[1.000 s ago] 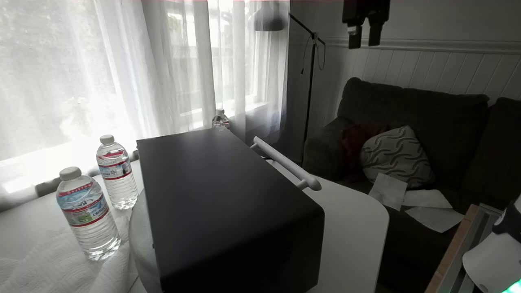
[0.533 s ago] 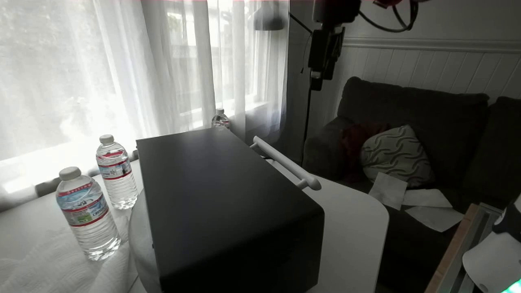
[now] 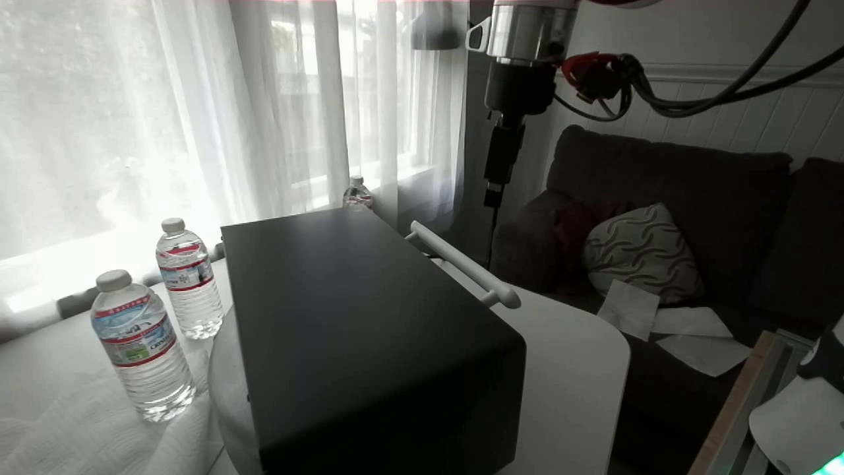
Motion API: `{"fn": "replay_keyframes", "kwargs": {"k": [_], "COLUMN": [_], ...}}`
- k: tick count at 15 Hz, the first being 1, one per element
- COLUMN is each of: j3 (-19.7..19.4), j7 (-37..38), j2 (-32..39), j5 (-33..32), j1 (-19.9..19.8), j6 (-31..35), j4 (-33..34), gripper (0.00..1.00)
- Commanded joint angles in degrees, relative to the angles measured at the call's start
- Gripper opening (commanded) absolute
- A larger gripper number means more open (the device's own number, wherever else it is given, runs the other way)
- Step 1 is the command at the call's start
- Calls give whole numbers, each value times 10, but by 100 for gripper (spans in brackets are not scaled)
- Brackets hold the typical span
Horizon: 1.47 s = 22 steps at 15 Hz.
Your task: Pick up the white water bottle lid and put it on the oven
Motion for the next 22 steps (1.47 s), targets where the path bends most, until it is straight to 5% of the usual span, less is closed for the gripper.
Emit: {"fn": "replay_keyframes", "kwargs": {"k": [1, 13, 22], "j3": [1, 3, 9], "j7": [0, -16, -85], "j2": [-2, 14, 98], "j5": [0, 6, -3], "j1": [0, 12, 23], "j6": [-1, 12, 107], "j4": [1, 0, -5], "gripper": [100, 100, 100]}}
